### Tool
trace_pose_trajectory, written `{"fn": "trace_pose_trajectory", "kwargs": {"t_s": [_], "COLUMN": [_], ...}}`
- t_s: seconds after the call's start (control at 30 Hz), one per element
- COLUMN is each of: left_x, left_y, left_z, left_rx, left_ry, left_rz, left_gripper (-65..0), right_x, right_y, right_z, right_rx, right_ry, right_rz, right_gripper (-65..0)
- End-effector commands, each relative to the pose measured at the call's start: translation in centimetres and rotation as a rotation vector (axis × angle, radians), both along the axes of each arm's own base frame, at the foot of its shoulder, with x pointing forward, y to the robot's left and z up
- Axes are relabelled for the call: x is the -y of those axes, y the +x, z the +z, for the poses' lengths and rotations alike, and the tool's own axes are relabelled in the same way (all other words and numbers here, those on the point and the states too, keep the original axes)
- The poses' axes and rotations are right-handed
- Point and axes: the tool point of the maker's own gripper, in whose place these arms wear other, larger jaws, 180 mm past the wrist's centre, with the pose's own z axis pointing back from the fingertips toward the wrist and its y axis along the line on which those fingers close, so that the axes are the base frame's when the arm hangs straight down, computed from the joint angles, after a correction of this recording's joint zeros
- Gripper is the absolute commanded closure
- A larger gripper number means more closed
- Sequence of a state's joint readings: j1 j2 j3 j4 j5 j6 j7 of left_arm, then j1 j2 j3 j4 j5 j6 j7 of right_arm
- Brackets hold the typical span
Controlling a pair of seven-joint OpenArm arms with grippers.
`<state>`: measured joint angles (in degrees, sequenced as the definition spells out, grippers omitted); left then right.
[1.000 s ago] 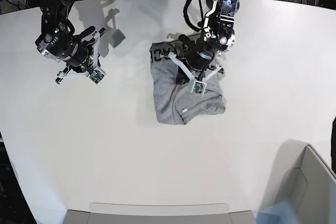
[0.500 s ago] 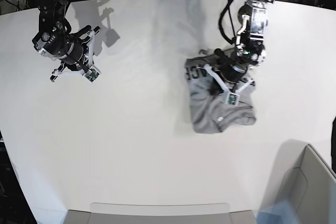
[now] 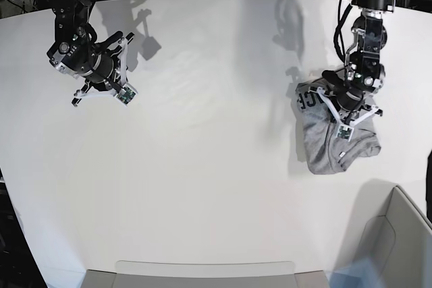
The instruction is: Fold the T-shirt properly
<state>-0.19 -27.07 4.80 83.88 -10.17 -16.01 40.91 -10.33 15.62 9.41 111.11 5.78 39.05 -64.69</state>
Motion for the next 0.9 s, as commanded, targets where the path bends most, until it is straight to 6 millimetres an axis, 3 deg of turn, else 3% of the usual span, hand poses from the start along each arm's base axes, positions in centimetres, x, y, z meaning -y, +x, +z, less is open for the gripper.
{"fn": "trace_pose_trajectory", "kwargs": {"t_s": [0.0,0.1,0.2,0.23,0.33,0.5,0.7,0.87], "left_x": [-0.7,-1.0,-1.0,-0.6,0.6,3.8,3.6,2.6], "left_y": [2.3,3.1,1.8,1.1,-2.4,-10.4,-19.9,-27.5], "left_z": [4.6,10.4,13.2,13.3,11.7,6.8,2.3,0.8], "left_rx": [0.142,0.314,0.390,0.392,0.331,0.155,-0.077,-0.257], "left_ry": [0.017,-0.001,0.007,0.005,0.008,-0.083,-0.108,-0.083], "left_rz": [-0.004,0.035,0.044,0.040,0.007,0.032,0.128,0.183], "left_gripper": [0.0,0.0,0.0,0.0,0.0,0.0,0.0,0.0], "right_x": [0.0,-0.5,-0.6,-0.6,-0.3,1.9,6.4,11.5], "right_y": [1.3,1.7,1.7,1.5,-0.2,-4.1,-10.5,-16.0], "right_z": [2.2,4.3,4.6,4.5,3.1,0.8,-1.1,0.7], "right_rx": [0.080,0.149,0.159,0.152,0.100,-0.008,-0.173,-0.281], "right_ry": [-0.005,-0.012,-0.012,-0.012,-0.018,-0.053,-0.111,-0.043], "right_rz": [0.018,0.040,0.044,0.044,0.043,0.009,-0.045,-0.174], "right_gripper": [0.0,0.0,0.0,0.0,0.0,0.0,0.0,0.0]}}
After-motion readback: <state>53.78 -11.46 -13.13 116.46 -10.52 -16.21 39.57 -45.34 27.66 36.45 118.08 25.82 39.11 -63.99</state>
